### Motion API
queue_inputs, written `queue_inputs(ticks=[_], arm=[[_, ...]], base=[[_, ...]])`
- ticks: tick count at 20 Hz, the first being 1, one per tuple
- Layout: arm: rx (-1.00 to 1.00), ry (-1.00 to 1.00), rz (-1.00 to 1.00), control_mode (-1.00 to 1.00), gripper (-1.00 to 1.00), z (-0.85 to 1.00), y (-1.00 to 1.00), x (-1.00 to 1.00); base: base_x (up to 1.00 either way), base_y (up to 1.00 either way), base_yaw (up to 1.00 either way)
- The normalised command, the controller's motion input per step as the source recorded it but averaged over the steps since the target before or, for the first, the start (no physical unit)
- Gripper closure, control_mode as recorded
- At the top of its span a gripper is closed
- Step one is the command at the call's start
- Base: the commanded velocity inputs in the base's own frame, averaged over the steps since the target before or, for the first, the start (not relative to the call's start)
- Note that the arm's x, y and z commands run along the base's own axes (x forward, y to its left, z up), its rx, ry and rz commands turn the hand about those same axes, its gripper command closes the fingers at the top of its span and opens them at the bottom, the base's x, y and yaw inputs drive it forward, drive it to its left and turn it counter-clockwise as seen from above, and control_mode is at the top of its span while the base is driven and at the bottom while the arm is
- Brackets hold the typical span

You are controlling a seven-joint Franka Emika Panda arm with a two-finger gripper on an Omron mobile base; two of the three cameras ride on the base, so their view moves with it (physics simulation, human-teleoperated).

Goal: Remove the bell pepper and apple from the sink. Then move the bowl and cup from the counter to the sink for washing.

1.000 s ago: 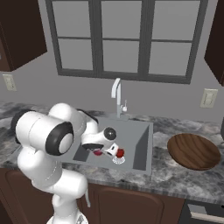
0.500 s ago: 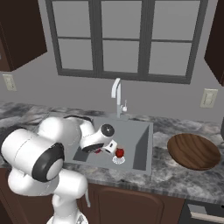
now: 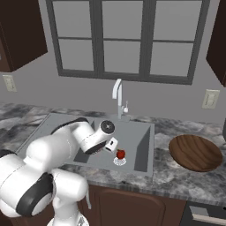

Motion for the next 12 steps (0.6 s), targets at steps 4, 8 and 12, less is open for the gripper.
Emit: queue_inputs(ticks=[4, 8, 12], arm=[[0.0, 0.0, 0.01, -1.0, 1.0, 0.37, -0.06, -0.23], [-0.01, 0.0, 0.0, -1.0, 1.0, 0.34, -0.09, -0.28], [-0.03, 0.0, 0.0, -1.0, 1.0, 0.33, -0.06, -0.32]], base=[[0.0, 0.0, 0.0], [0.0, 0.0, 0.0], [0.0, 0.0, 0.0]])
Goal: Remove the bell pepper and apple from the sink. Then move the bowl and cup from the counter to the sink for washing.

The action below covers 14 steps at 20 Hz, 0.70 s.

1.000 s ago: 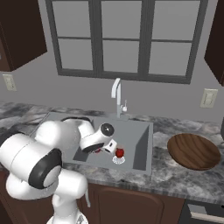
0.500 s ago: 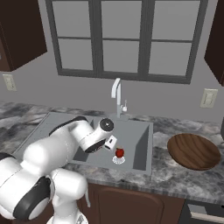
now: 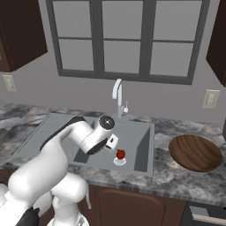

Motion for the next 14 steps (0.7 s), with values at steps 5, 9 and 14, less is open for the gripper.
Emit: queue_inputs(ticks=[5, 9, 14], arm=[[-0.04, 0.0, 0.0, -1.0, 1.0, 0.26, 0.03, -0.3], [-0.05, 0.0, 0.0, -1.0, 1.0, 0.28, 0.15, -0.27], [-0.1, 0.05, 0.02, -1.0, 1.0, 0.3, 0.18, -0.26]], base=[[0.0, 0.0, 0.0], [0.0, 0.0, 0.0], [0.0, 0.0, 0.0]])
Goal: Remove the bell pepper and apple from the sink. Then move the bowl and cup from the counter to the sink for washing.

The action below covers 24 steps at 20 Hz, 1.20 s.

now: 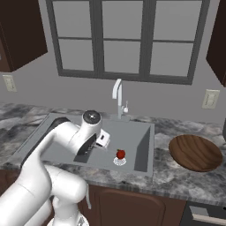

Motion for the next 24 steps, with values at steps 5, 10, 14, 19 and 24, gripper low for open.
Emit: queue_inputs(ticks=[5, 10, 14, 19, 24], arm=[[-0.19, 0.05, 0.12, -1.0, 1.0, 0.25, 0.2, -0.3], [-0.28, 0.01, 0.12, -1.0, 1.0, 0.17, 0.28, -0.29], [-0.29, 0.0, 0.12, -1.0, 1.0, 0.16, 0.32, -0.26], [-0.16, 0.05, 0.07, -1.0, 1.0, 0.25, 0.32, -0.24], [-0.07, 0.06, 0.06, -1.0, 1.0, 0.19, 0.4, -0.2]], base=[[0.0, 0.0, 0.0], [0.0, 0.0, 0.0], [0.0, 0.0, 0.0], [0.0, 0.0, 0.0], [0.0, 0.0, 0.0]])
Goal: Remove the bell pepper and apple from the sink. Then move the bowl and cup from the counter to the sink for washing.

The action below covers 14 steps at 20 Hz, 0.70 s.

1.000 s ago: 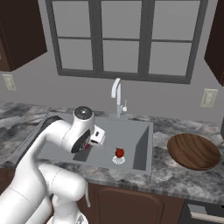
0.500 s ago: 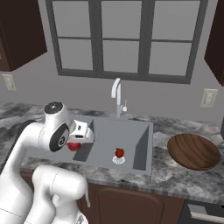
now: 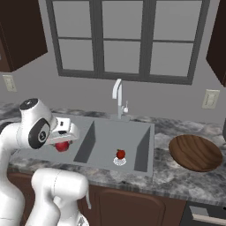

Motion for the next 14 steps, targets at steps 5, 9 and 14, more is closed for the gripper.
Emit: queue_inputs(ticks=[5, 9, 14], arm=[[0.0, 0.12, 0.09, -1.0, 1.0, 0.24, 0.44, -0.11], [0.0, 0.05, 0.07, -1.0, 1.0, 0.13, 0.48, -0.14], [0.0, -0.01, 0.04, -1.0, 1.0, 0.12, 0.48, -0.09]], base=[[0.0, 0.0, 0.0], [0.0, 0.0, 0.0], [0.0, 0.0, 0.0]])
